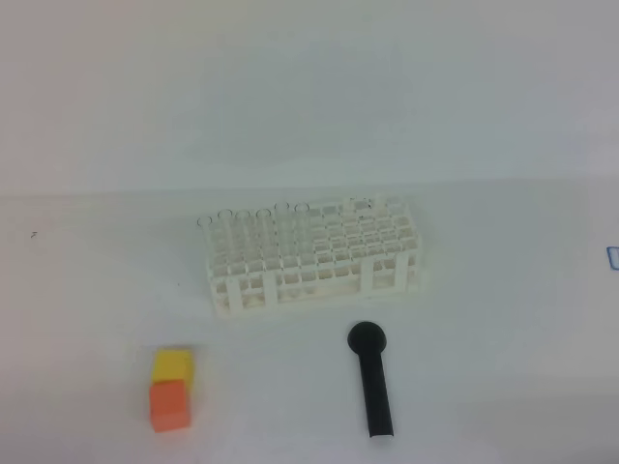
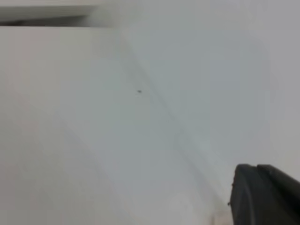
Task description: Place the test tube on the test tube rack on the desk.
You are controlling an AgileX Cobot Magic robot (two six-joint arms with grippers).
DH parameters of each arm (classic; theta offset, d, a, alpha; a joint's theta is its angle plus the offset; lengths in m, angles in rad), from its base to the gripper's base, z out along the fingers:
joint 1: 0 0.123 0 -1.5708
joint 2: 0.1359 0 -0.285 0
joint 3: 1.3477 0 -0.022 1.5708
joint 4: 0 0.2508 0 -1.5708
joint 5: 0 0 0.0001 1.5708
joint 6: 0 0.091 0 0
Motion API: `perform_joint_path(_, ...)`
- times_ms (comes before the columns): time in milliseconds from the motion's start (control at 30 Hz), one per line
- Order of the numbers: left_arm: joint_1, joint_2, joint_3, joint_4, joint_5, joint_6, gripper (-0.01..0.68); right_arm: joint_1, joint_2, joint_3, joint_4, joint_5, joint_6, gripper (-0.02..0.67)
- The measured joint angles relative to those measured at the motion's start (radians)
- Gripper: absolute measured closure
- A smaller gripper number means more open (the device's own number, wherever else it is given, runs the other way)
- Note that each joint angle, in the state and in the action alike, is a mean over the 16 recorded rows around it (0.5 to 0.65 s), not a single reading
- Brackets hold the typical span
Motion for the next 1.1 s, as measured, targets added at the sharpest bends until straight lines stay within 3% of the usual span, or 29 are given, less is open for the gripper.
perform_joint_path(167,-0.011,-0.06,0.016,-0.181,0.086,0.291,0.673,0.0,0.0,0.0,0.001,0.0,0.0,0.65)
perform_joint_path(467,-0.051,-0.101,0.058,-0.367,0.041,0.784,0.673,0.0,-0.001,-0.001,0.002,0.001,0.0,0.65)
perform_joint_path(867,-0.07,-0.102,0.074,-1.044,0.15,1.614,0.673,0.0,-0.001,-0.002,0.003,0.003,0.0,0.65)
perform_joint_path(1100,-0.07,-0.101,0.074,-1.222,0.249,1.812,0.673,0.0,-0.001,-0.002,0.004,0.003,0.0,0.65)
